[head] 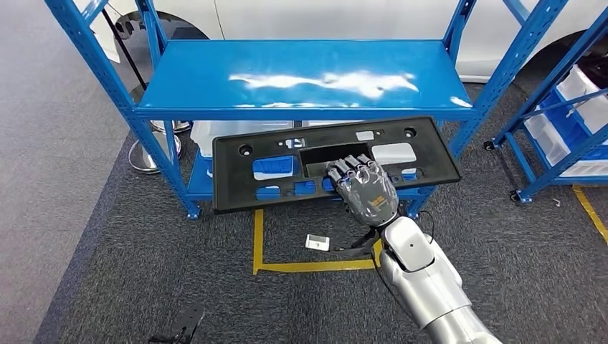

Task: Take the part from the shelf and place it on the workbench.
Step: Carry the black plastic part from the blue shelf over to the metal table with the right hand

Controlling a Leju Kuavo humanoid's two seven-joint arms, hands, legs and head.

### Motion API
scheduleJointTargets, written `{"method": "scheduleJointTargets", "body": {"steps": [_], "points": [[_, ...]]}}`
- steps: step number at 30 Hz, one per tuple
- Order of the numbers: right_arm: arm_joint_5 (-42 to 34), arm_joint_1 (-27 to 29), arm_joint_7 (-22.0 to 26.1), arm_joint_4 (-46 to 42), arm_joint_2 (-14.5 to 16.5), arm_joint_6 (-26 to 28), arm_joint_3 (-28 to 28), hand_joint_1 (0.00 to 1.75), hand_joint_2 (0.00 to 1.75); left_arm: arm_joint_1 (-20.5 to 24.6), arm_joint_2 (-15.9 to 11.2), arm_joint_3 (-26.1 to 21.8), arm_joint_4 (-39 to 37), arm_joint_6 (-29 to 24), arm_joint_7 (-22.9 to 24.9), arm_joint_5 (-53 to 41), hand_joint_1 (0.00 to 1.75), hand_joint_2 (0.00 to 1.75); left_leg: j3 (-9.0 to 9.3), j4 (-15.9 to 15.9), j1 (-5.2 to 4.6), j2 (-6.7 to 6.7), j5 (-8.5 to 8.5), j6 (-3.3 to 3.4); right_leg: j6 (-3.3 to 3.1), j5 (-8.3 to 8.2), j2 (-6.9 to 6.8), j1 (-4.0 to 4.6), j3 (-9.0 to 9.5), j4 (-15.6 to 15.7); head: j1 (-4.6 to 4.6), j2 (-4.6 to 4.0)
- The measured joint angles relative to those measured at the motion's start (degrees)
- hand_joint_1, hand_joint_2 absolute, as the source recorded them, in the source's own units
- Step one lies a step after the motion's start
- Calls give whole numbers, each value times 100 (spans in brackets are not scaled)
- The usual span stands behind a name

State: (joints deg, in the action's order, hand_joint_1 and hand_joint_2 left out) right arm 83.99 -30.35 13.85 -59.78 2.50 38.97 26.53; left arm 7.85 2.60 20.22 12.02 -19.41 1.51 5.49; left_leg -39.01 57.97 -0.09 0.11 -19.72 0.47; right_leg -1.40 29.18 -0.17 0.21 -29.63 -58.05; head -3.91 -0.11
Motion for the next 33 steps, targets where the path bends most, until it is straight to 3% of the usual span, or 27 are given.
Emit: {"method": "scheduleJointTargets", "body": {"steps": [1,2,4,5,6,7,9,11,12,13,15,16,17,19,20,21,22,23,25,27,28,30,31,33], "points": [[-3,-2,3,4,1,0,0,175,175,-11,-1,-1,0,-2,1,0,0,175,-47,65,2,-7,-105,-31,-40,-72,-12,-21,-46,27,3,0],[-5,-2,5,9,3,0,-1,175,175,-20,-2,-2,0,-3,1,0,0,175,-119,243,7,-14,-328,-61,-76,-155,-23,-45,-113,49,6,0],[-8,-2,8,21,5,-1,-2,175,175,-27,-2,-3,0,-4,0,0,0,175,-298,894,40,-16,-915,-113,-113,-300,-33,-55,-279,48,12,0],[-9,2,8,28,5,-2,-2,175,175,-27,-3,-3,0,-4,-1,0,0,175,-364,1269,56,-15,-1109,-139,-112,-373,-34,-56,-376,39,12,0],[-10,8,8,37,4,-2,-2,175,175,-27,-4,-3,0,-4,-1,0,0,175,-372,1536,68,-14,-1154,-160,-104,-443,-36,-57,-476,26,12,0],[-13,14,8,46,4,-2,-2,175,175,-27,-7,-3,0,-4,-1,0,0,175,-307,1663,77,-14,-1081,-175,-91,-511,-37,-60,-582,7,13,0],[-19,22,8,54,3,-2,-2,175,175,-24,-10,-3,0,-4,-1,-1,0,175,127,1300,87,-13,-792,-180,-51,-627,-39,-69,-776,-51,13,0],[-29,20,8,56,3,-1,-3,175,175,-10,-10,-3,2,-4,-3,-2,0,175,745,481,72,-22,-829,-149,6,-722,-40,-62,-917,-112,10,0],[-37,19,9,56,3,-1,-4,175,175,-6,-10,-3,2,-4,-5,-2,0,175,939,174,58,-30,-909,-122,37,-775,-44,-58,-952,-121,9,0],[-45,18,15,56,3,0,-4,175,175,-5,-10,-4,1,-7,-7,-2,0,175,1027,-4,41,-37,-971,-89,69,-835,-48,-56,-976,-111,8,0],[-62,21,38,65,2,0,-5,175,175,-21,-6,-5,0,-13,-10,-1,0,175,959,-69,47,-27,-879,2,138,-919,-39,-57,-1013,-73,4,0],[-68,23,54,73,1,0,-5,175,175,-27,-4,-7,0,-17,-10,1,0,175,908,-87,57,-13,-811,57,170,-831,-26,-60,-1057,-121,0,0],[-71,24,66,80,-1,0,-7,175,175,-30,-3,-10,1,-20,-10,1,0,175,843,-107,69,2,-736,112,196,-633,-12,-63,-1121,-268,-4,0],[-75,24,82,97,-1,-1,-8,175,175,-30,-4,-15,1,-25,-11,1,0,175,690,-110,63,16,-603,177,230,-24,0,-79,-1290,-919,-9,0],[-76,25,86,108,-1,-1,-9,175,175,-31,-5,-17,1,-26,-13,0,0,175,606,-103,54,18,-542,187,240,193,1,-82,-1359,-1305,-8,0],[-77,26,91,120,-1,-2,-9,175,175,-34,-4,-17,0,-26,-13,1,0,175,522,-95,47,19,-483,185,246,280,2,-83,-1383,-1609,-10,0],[-78,26,94,132,-1,-2,-9,175,175,-36,-4,-18,0,-26,-14,1,0,175,438,-85,43,20,-428,180,245,225,2,-83,-1331,-1746,-9,0],[-79,25,95,139,-1,-2,-9,175,175,-38,-4,-18,0,-26,-14,2,0,175,360,-72,40,19,-378,171,233,82,3,-83,-1189,-1688,-9,0],[-80,15,104,144,0,-1,-9,175,175,-42,-3,-19,1,-26,-14,2,0,175,228,-44,35,16,-296,139,179,-142,10,-71,-662,-1064,-9,0],[-86,-3,124,144,3,0,-9,175,175,-45,1,-21,1,-31,-14,2,0,175,143,-22,28,18,-207,81,117,-60,19,-37,-162,-283,-5,0],[-92,-10,134,150,4,0,-9,175,175,-49,2,-22,1,-34,-15,2,0,175,115,-30,32,20,-156,46,93,7,24,-15,-51,-64,-4,0],[-105,-10,152,175,5,0,-9,175,175,-69,1,-28,-1,-40,-15,3,0,175,73,-67,44,15,-77,-25,50,-30,16,-13,-41,80,-6,0],[-112,-10,164,190,7,0,-9,175,175,-81,-1,-35,-1,-45,-15,5,0,175,42,-41,45,9,-137,-61,17,-90,5,-28,-66,106,-3,0],[-126,-14,188,217,13,0,-9,175,175,-98,-3,-50,-2,-54,-15,9,0,175,-90,332,56,0,-529,-130,-58,-196,-25,-65,-137,141,7,0]]}}
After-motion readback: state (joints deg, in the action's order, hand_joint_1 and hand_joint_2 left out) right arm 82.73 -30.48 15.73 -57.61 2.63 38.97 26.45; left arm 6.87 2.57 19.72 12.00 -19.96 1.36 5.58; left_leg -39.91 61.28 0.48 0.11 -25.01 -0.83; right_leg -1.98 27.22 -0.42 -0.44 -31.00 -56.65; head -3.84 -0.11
